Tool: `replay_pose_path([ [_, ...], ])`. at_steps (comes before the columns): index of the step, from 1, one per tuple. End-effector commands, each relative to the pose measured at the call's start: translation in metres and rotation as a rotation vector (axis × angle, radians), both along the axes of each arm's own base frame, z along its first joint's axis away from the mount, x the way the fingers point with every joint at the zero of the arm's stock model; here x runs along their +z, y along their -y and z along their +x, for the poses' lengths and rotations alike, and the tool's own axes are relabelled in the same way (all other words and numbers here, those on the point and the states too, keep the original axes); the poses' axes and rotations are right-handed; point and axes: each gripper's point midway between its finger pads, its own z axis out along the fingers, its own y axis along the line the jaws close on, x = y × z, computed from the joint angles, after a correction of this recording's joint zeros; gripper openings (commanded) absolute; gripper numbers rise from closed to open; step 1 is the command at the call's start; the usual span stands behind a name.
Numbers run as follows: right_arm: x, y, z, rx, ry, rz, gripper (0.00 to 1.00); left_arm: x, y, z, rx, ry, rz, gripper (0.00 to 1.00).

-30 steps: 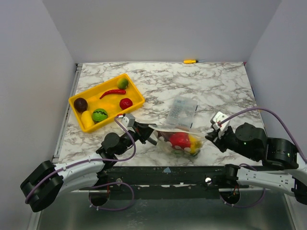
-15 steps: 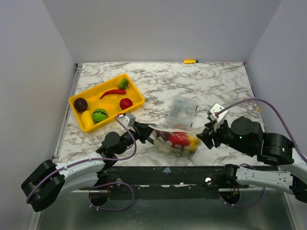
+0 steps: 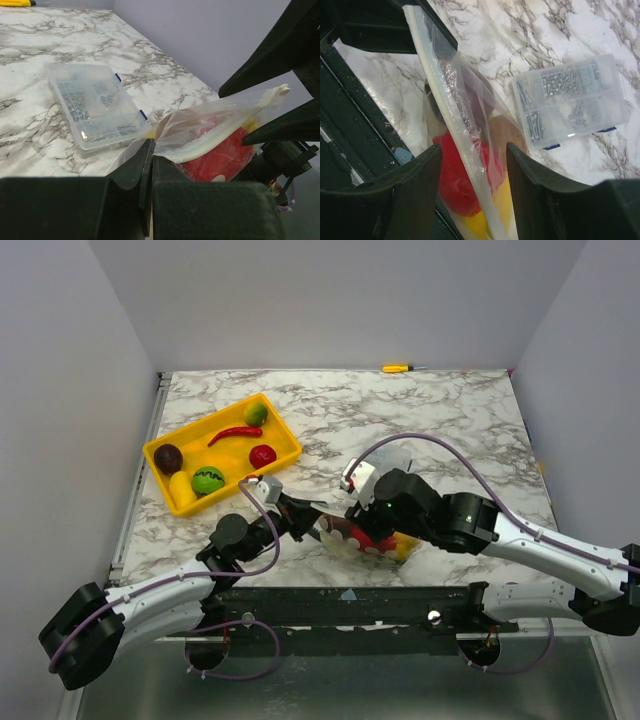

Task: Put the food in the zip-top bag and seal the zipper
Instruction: Place the zipper food storage bag at the center of the board.

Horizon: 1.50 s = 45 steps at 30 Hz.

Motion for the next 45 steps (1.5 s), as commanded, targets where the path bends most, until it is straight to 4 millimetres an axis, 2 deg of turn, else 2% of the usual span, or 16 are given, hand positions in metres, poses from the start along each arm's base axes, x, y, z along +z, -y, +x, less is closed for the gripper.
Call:
replay_pose_path([
  [1, 0.000, -0.011, 0.015, 0.023, 0.078, -0.007, 0.57, 0.017, 0.002, -0.004, -0.027, 0.001, -0.034, 0.00],
  [4, -0.004, -0.012, 0.029, -0.032, 0.129, -0.026, 0.57, 0.020, 0.003, -0.005, -0.041, -0.001, -0.045, 0.00],
  [8, -0.014, -0.014, 0.038, -0.061, 0.160, -0.038, 0.56, 0.024, 0.005, -0.007, -0.057, -0.006, -0.057, 0.00],
  [12, -0.010, -0.010, 0.051, -0.142, 0.212, -0.025, 0.50, 0.025, 0.005, -0.008, -0.061, -0.008, -0.058, 0.00],
  [15, -0.001, -0.008, 0.053, -0.164, 0.231, 0.005, 0.46, 0.025, 0.004, -0.008, -0.059, -0.010, -0.058, 0.00],
  [22, 0.005, -0.019, 0.026, -0.019, 0.138, 0.066, 0.61, 0.026, 0.002, -0.005, -0.049, -0.024, -0.065, 0.00],
  [25, 0.008, -0.010, 0.030, -0.065, 0.157, 0.069, 0.65, 0.028, 0.002, -0.002, -0.038, -0.058, -0.074, 0.00],
  [27, 0.019, -0.002, 0.037, -0.147, 0.180, 0.094, 0.65, 0.028, 0.004, 0.003, -0.020, -0.126, -0.063, 0.00],
  [32, 0.070, 0.015, 0.041, -0.290, 0.201, 0.266, 0.66, 0.034, 0.026, 0.005, -0.073, -0.311, -0.034, 0.00],
  [34, 0.092, 0.029, 0.043, -0.365, 0.227, 0.337, 0.67, 0.039, 0.042, 0.004, -0.135, -0.362, -0.022, 0.00],
  [37, 0.124, 0.051, 0.043, -0.447, 0.257, 0.434, 0.67, 0.056, 0.071, -0.001, -0.262, -0.440, -0.045, 0.00],
  [39, 0.145, 0.067, 0.039, -0.482, 0.276, 0.503, 0.67, 0.075, 0.093, -0.009, -0.376, -0.470, -0.062, 0.00],
  [42, 0.168, 0.088, 0.033, -0.512, 0.291, 0.592, 0.68, 0.095, 0.125, -0.028, -0.519, -0.498, -0.059, 0.00],
  [45, 0.187, 0.105, 0.026, -0.531, 0.295, 0.667, 0.68, 0.112, 0.156, -0.035, -0.598, -0.527, -0.053, 0.00],
])
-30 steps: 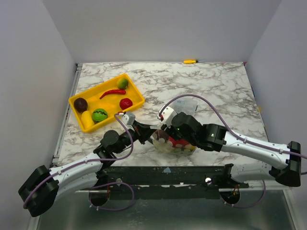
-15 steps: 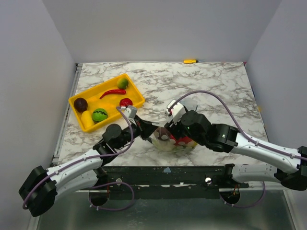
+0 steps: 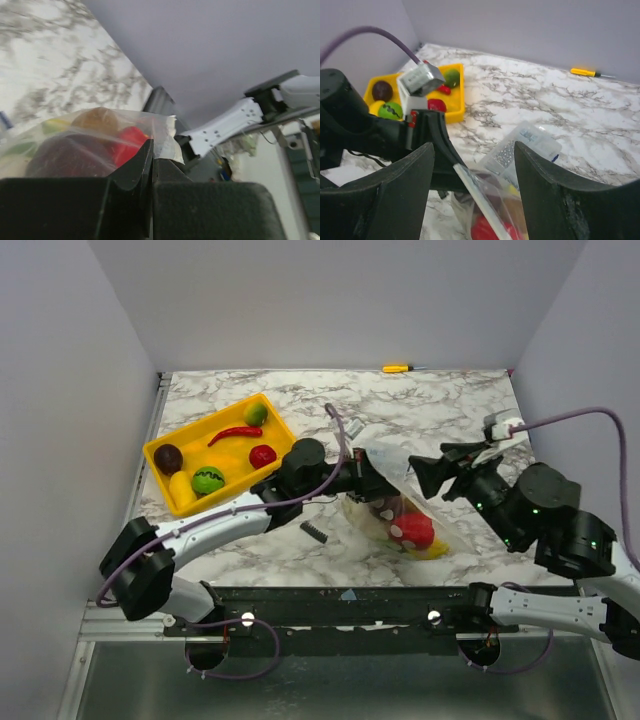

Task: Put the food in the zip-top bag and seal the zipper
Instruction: Place the zipper food storage bag at the center of the board.

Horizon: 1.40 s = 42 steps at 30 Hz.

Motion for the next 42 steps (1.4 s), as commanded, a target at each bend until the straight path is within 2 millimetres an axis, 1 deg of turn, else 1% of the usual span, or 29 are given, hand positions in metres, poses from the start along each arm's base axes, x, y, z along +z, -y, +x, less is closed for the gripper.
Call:
replay_pose_path([
  [1, 0.023, 0.034, -0.005, -0.086, 0.006, 0.104, 0.68, 0.042, 0.049, -0.036, -0.231, -0.087, -0.055, 0.00],
  [2, 0.026, 0.038, -0.006, -0.093, 0.007, 0.112, 0.68, 0.041, 0.060, -0.035, -0.244, -0.112, -0.039, 0.00],
  [5, 0.028, 0.045, -0.007, -0.111, -0.001, 0.119, 0.68, 0.031, 0.097, -0.023, -0.241, -0.155, 0.002, 0.00],
  [6, 0.028, 0.046, -0.007, -0.113, -0.004, 0.119, 0.68, 0.024, 0.110, -0.016, -0.224, -0.175, 0.007, 0.00],
  [8, 0.026, 0.047, -0.008, -0.113, -0.010, 0.114, 0.68, 0.018, 0.132, -0.001, -0.188, -0.190, -0.005, 0.00],
  [9, 0.025, 0.047, -0.008, -0.112, -0.013, 0.109, 0.68, 0.016, 0.143, 0.007, -0.177, -0.180, -0.014, 0.00],
  [10, 0.024, 0.048, -0.008, -0.117, -0.016, 0.105, 0.68, 0.020, 0.154, 0.015, -0.166, -0.166, -0.027, 0.00],
  [11, 0.023, 0.050, -0.008, -0.122, -0.019, 0.103, 0.68, 0.016, 0.166, 0.021, -0.161, -0.163, -0.022, 0.00],
  [12, 0.023, 0.052, -0.008, -0.128, -0.021, 0.102, 0.68, 0.019, 0.176, 0.027, -0.157, -0.149, -0.032, 0.00],
  [13, 0.023, 0.054, -0.009, -0.132, -0.023, 0.105, 0.68, 0.011, 0.187, 0.034, -0.151, -0.153, -0.027, 0.00],
  [14, 0.022, 0.055, -0.009, -0.131, -0.025, 0.107, 0.68, 0.015, 0.195, 0.039, -0.146, -0.153, -0.040, 0.00],
  [17, 0.023, 0.059, -0.011, -0.141, -0.028, 0.120, 0.68, 0.005, 0.218, 0.058, -0.122, -0.161, -0.054, 0.00],
  [19, 0.022, 0.062, -0.011, -0.149, -0.030, 0.121, 0.68, -0.003, 0.228, 0.071, -0.085, -0.161, -0.055, 0.00],
  [20, 0.021, 0.063, -0.011, -0.150, -0.031, 0.119, 0.68, -0.011, 0.232, 0.078, -0.064, -0.160, -0.049, 0.00],
  [21, 0.021, 0.063, -0.011, -0.154, -0.031, 0.118, 0.68, -0.013, 0.235, 0.087, -0.036, -0.161, -0.050, 0.00],
  [22, 0.020, 0.063, -0.011, -0.156, -0.032, 0.117, 0.68, -0.020, 0.239, 0.094, -0.017, -0.167, -0.047, 0.00],
  [24, 0.019, 0.064, -0.010, -0.162, -0.033, 0.114, 0.68, -0.029, 0.245, 0.108, 0.009, -0.178, -0.047, 0.00],
  [25, 0.019, 0.064, -0.010, -0.165, -0.033, 0.114, 0.68, -0.030, 0.247, 0.115, 0.026, -0.183, -0.050, 0.00],
  [26, 0.019, 0.064, -0.009, -0.170, -0.032, 0.114, 0.68, -0.036, 0.249, 0.122, 0.045, -0.192, -0.047, 0.00],
  [28, 0.017, 0.065, -0.008, -0.182, -0.032, 0.116, 0.69, -0.040, 0.251, 0.131, 0.071, -0.199, -0.044, 0.02],
  [29, 0.016, 0.065, -0.008, -0.185, -0.031, 0.115, 0.69, -0.038, 0.252, 0.134, 0.077, -0.194, -0.049, 0.05],
  [31, 0.015, 0.066, -0.007, -0.192, -0.030, 0.111, 0.69, -0.035, 0.254, 0.137, 0.083, -0.181, -0.046, 0.18],
  [33, 0.015, 0.067, -0.007, -0.196, -0.029, 0.112, 0.69, -0.030, 0.252, 0.138, 0.092, -0.170, -0.036, 0.43],
  [34, 0.016, 0.068, -0.007, -0.198, -0.027, 0.116, 0.69, -0.031, 0.249, 0.137, 0.091, -0.159, -0.026, 0.49],
  [35, 0.015, 0.069, -0.007, -0.199, -0.027, 0.116, 0.69, -0.026, 0.246, 0.136, 0.089, -0.140, -0.024, 0.52],
  [39, 0.012, 0.071, -0.007, -0.206, -0.024, 0.124, 0.69, -0.024, 0.227, 0.131, 0.083, -0.113, 0.012, 0.64],
  [40, 0.012, 0.071, -0.007, -0.207, -0.024, 0.126, 0.69, -0.019, 0.222, 0.127, 0.078, -0.104, 0.018, 0.65],
  [41, 0.011, 0.071, -0.007, -0.207, -0.025, 0.129, 0.70, -0.022, 0.217, 0.125, 0.077, -0.100, 0.033, 0.66],
  [42, 0.010, 0.070, -0.007, -0.208, -0.026, 0.129, 0.69, -0.014, 0.210, 0.121, 0.072, -0.078, 0.030, 0.66],
])
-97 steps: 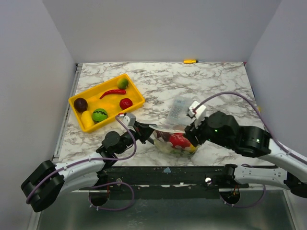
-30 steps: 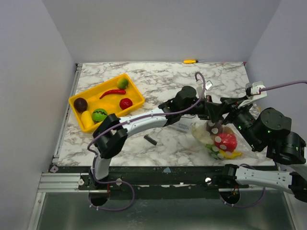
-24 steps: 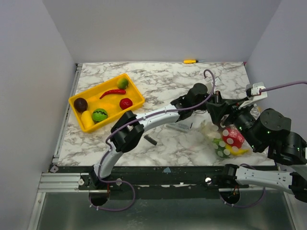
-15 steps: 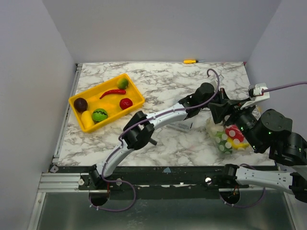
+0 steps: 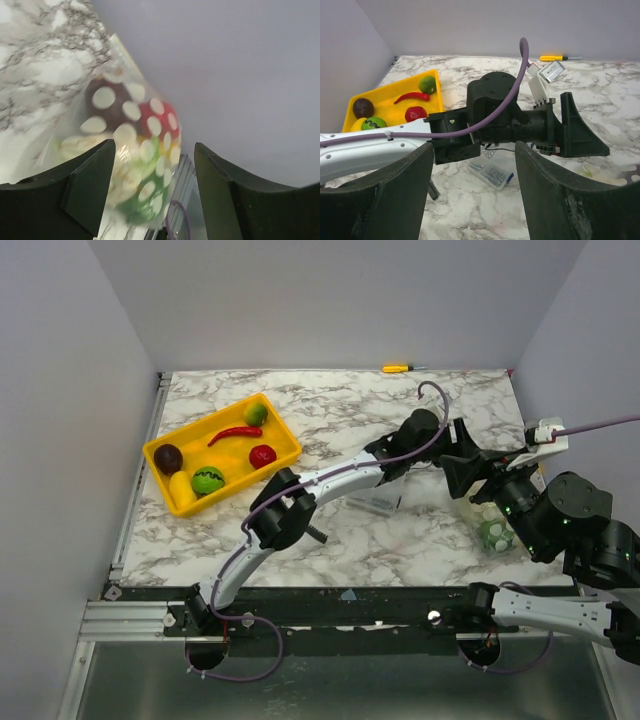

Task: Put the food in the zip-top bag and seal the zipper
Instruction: Place the zipper food storage bag at the center of the board, then reset both arms

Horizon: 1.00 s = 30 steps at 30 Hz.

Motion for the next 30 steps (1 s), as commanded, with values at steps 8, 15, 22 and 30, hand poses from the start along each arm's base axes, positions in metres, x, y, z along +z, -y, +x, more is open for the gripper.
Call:
replay_pose_path([
  [8, 0.001, 0.005, 0.003, -0.041, 0.007, 0.030, 0.75, 0.095, -0.104, -0.045, -0.001, 0.322, 0.043, 0.76],
  [15, 0.019, 0.001, -0.001, 0.012, 0.051, 0.084, 1.00, 0.151, -0.209, -0.083, 0.096, 0.576, 0.104, 0.95],
  [22, 0.031, -0.006, -0.007, 0.078, 0.096, 0.135, 1.00, 0.183, -0.326, -0.109, 0.314, 0.746, 0.206, 0.99],
  [30, 0.037, 0.007, -0.002, 0.000, 0.121, 0.214, 1.00, 0.211, -0.435, -0.129, 0.576, 0.843, 0.280, 0.99],
])
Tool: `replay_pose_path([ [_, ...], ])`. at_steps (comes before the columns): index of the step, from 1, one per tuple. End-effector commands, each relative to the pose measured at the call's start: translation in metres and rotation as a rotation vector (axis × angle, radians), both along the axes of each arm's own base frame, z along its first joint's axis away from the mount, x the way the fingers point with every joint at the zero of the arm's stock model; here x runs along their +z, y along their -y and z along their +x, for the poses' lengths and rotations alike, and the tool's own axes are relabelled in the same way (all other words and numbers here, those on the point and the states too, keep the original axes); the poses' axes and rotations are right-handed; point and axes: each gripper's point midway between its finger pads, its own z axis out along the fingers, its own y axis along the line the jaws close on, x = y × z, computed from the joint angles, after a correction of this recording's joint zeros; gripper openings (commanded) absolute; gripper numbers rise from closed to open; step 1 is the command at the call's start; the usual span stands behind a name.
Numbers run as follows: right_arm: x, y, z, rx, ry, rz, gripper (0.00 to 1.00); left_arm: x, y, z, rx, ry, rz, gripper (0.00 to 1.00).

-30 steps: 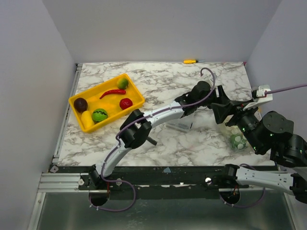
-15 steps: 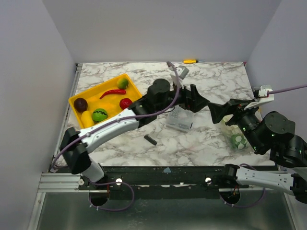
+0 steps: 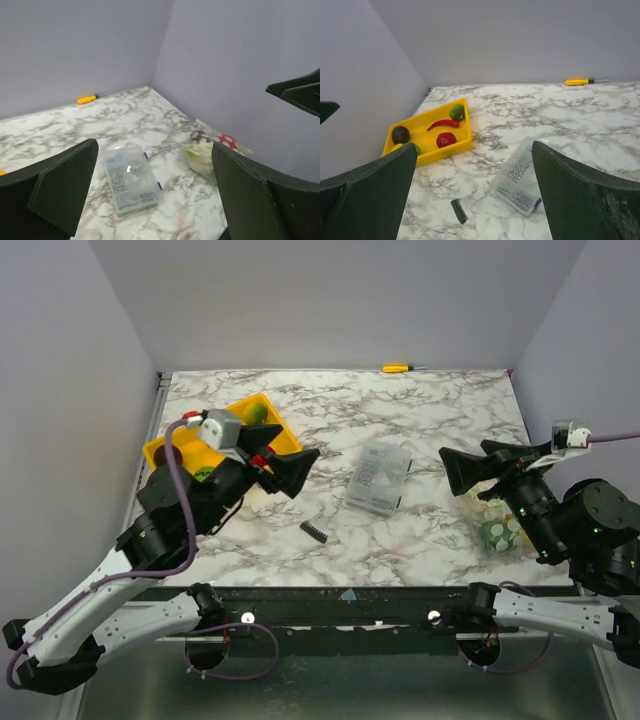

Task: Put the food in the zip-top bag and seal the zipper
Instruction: Reset both arms

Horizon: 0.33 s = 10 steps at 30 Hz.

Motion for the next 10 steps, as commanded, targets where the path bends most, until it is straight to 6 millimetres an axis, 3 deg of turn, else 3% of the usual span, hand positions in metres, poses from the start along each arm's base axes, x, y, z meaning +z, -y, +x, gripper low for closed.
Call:
replay_pose_path([
  [1, 0.008, 0.011, 0.003, -0.057, 0.020, 0.076, 1.00, -0.014, -0.057, 0.005, 0.207, 0.032, 0.088, 0.99],
  [5, 0.008, 0.016, 0.004, -0.078, 0.020, 0.112, 1.00, -0.008, -0.086, -0.004, 0.270, 0.071, 0.056, 0.98],
  [10, 0.008, 0.019, 0.010, -0.134, 0.008, 0.078, 1.00, -0.009, -0.104, -0.013, 0.297, 0.063, 0.019, 0.99],
])
